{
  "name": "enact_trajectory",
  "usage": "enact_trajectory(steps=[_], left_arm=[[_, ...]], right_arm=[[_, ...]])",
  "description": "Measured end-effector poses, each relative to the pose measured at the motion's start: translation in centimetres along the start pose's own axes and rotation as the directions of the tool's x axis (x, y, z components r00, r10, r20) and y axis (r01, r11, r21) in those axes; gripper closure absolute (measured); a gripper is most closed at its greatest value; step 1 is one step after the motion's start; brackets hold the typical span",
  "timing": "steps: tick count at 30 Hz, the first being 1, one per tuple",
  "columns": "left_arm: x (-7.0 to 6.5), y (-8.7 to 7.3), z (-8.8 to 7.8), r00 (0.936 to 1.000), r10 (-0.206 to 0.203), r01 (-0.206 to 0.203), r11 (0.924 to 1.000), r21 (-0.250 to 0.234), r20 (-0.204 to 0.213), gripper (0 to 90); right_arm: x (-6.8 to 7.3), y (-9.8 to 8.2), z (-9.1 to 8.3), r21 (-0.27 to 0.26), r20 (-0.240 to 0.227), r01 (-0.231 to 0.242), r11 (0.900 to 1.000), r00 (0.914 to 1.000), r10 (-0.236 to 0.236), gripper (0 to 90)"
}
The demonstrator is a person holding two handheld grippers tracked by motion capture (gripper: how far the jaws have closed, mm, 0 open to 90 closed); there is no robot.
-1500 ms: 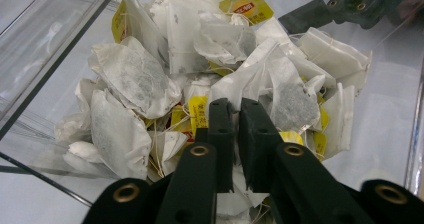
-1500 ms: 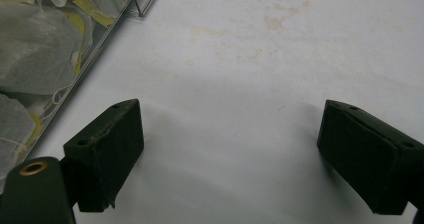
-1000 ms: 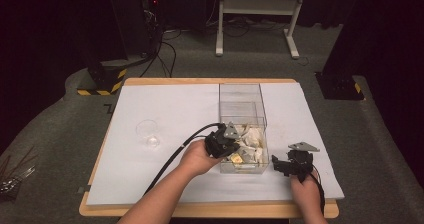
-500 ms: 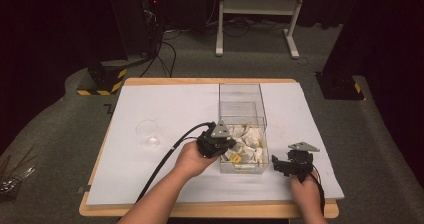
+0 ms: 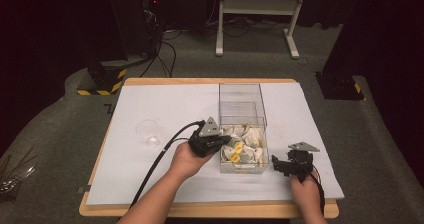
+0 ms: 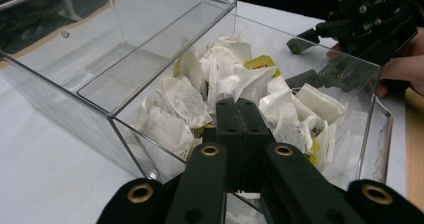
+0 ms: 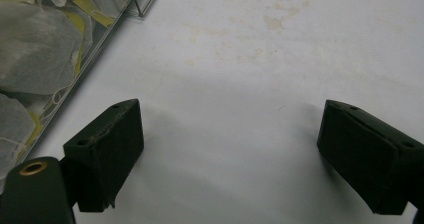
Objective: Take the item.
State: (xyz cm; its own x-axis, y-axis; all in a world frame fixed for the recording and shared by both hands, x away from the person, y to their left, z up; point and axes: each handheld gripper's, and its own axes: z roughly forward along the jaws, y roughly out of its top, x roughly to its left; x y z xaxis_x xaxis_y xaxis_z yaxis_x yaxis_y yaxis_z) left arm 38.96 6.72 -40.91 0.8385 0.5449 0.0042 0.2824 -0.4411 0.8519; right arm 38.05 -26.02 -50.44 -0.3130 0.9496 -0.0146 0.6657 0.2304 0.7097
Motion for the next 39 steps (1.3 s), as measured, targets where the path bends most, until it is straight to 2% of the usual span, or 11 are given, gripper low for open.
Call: enact_trajectory(steps=[8, 16, 32, 39], left_arm=[[0.2, 0.0, -1.0, 0.9999, -0.012, 0.011, 0.9971, -0.075, -0.009, 90.0], [0.6, -0.2, -1.8, 0.9991, -0.04, 0.038, 0.9896, -0.139, -0.012, 90.0], [1.8, 0.4, -4.2, 0.9968, -0.076, 0.07, 0.9735, -0.218, -0.023, 90.0], [2.4, 0.5, -5.3, 0.9956, -0.087, 0.076, 0.9687, -0.236, -0.036, 90.0]], right_arm=[[0.0, 0.0, 0.0, 0.0, 0.0, 0.0, 1.0, 1.0, 0.0, 11.3], [0.0, 0.0, 0.0, 0.0, 0.0, 0.0, 1.0, 1.0, 0.0, 11.4], [0.0, 0.0, 0.0, 0.0, 0.0, 0.0, 1.0, 1.0, 0.0, 11.3], [0.0, 0.0, 0.0, 0.0, 0.0, 0.0, 1.0, 1.0, 0.0, 11.3]])
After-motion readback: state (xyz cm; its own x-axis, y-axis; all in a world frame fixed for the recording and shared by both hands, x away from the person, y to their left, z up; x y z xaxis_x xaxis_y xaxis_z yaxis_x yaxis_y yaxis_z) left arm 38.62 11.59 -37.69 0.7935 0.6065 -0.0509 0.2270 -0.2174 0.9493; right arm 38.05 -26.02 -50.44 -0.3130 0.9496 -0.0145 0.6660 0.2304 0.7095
